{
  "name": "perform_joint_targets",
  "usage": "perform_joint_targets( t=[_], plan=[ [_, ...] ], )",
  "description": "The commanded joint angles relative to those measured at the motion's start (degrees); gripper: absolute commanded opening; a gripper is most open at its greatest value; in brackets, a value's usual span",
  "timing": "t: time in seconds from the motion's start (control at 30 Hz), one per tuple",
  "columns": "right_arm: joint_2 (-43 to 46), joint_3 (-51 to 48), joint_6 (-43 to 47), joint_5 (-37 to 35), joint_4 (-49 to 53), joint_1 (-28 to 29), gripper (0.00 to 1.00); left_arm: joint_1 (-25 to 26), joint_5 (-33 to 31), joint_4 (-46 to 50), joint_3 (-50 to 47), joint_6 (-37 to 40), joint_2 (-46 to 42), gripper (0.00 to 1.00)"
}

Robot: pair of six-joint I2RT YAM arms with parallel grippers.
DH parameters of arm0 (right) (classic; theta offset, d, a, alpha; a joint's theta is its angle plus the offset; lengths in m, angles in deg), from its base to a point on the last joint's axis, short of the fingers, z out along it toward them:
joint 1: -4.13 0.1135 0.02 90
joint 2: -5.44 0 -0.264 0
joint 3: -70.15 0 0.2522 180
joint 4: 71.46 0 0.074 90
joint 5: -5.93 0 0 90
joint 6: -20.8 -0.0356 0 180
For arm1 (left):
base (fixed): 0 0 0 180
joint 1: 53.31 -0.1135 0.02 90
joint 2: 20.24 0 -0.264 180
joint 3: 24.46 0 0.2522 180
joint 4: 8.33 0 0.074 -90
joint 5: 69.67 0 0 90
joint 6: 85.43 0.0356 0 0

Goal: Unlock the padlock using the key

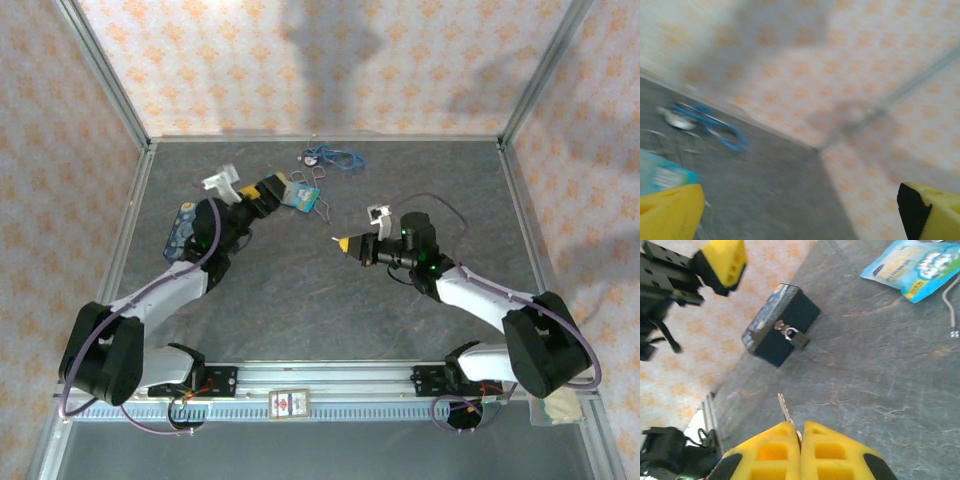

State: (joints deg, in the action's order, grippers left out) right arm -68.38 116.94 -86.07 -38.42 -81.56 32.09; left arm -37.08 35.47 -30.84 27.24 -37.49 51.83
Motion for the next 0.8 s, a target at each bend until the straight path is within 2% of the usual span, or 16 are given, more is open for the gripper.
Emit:
perform_joint_targets(
  t=[0.0,0.17,0.3,0.4,0.53,0.77],
  plan=[
    [0.7,2.4,10.4,-10.2,5.1,3.5,0.0,-6.5,-10.6,20.5,2.6,7.7,-1.0,0.99],
    [1.3,2.1,15.2,-16.7,3.3,5.8,0.0,-16.9,-14.3,25.9,4.7,10.3,-0.2,0.99],
    [0.8,2.0,17.7,-20.0,2.4,6.8,0.0,-23.1,-19.6,26.0,4.2,9.9,0.3,0.99],
    [0.5,1.4,19.8,-22.6,1.1,7.8,0.0,-28.3,-20.0,24.2,2.3,8.9,1.1,0.99],
    [0.4,0.1,20.9,-22.8,-0.9,8.0,0.0,-32.8,-16.5,23.0,2.3,8.8,4.4,0.99],
    [-0.1,0.3,20.9,-23.6,-0.7,8.1,0.0,-33.1,-4.3,24.3,6.6,10.7,14.1,0.99]
  ],
)
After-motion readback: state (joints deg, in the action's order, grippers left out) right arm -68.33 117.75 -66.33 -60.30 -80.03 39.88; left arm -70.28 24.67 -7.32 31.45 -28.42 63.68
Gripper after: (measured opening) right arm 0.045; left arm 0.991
